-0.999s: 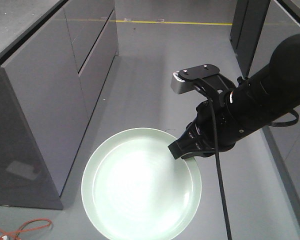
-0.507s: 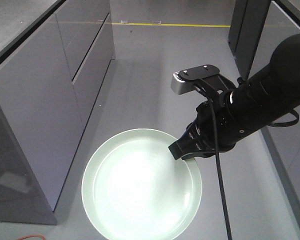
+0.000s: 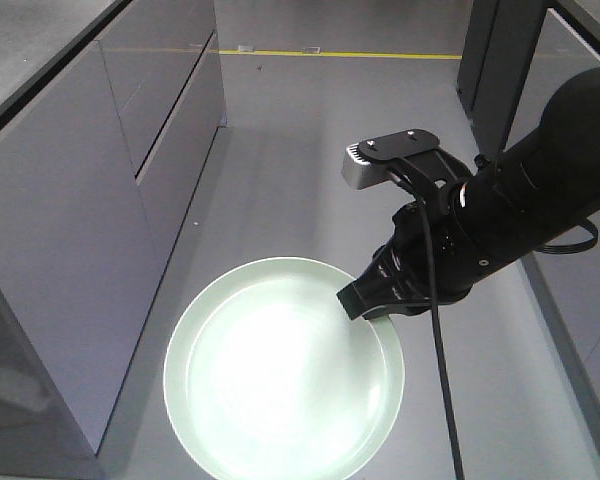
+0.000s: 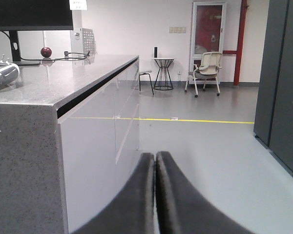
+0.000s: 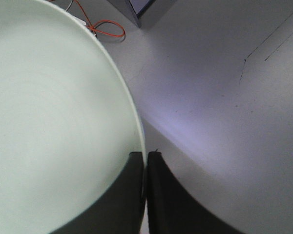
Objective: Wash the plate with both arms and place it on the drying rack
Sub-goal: 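Drive the base along the aisle carrying the plate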
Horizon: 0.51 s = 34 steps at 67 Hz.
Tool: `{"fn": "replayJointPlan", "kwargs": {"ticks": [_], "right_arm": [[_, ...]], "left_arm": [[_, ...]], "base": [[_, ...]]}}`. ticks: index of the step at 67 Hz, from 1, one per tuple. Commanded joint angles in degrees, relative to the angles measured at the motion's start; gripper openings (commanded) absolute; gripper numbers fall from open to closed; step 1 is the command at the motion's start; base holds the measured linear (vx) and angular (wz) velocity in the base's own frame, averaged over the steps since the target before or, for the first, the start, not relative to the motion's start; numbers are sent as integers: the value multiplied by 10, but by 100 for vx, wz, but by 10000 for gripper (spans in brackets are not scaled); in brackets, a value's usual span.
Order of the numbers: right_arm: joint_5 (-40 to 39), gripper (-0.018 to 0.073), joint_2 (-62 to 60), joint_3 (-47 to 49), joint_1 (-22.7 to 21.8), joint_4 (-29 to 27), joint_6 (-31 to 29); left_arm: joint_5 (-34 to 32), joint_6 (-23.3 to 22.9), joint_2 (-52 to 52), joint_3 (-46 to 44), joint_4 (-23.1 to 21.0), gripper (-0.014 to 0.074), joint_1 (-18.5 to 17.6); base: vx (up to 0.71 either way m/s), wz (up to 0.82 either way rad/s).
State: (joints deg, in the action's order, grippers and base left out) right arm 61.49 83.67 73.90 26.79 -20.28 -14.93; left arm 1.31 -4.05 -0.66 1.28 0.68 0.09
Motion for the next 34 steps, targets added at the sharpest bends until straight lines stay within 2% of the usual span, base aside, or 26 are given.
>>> {"fn": "replayJointPlan", "kwargs": {"ticks": [1, 34], "right_arm": [[-18, -1, -22, 15, -2, -14, -6], [-18, -1, -22, 15, -2, -14, -6]], "left_arm": [[-44, -1, -8, -12, -2, -6, -2], [-44, -1, -8, -12, -2, -6, -2]], "base": [[16, 1], [16, 1]]}}
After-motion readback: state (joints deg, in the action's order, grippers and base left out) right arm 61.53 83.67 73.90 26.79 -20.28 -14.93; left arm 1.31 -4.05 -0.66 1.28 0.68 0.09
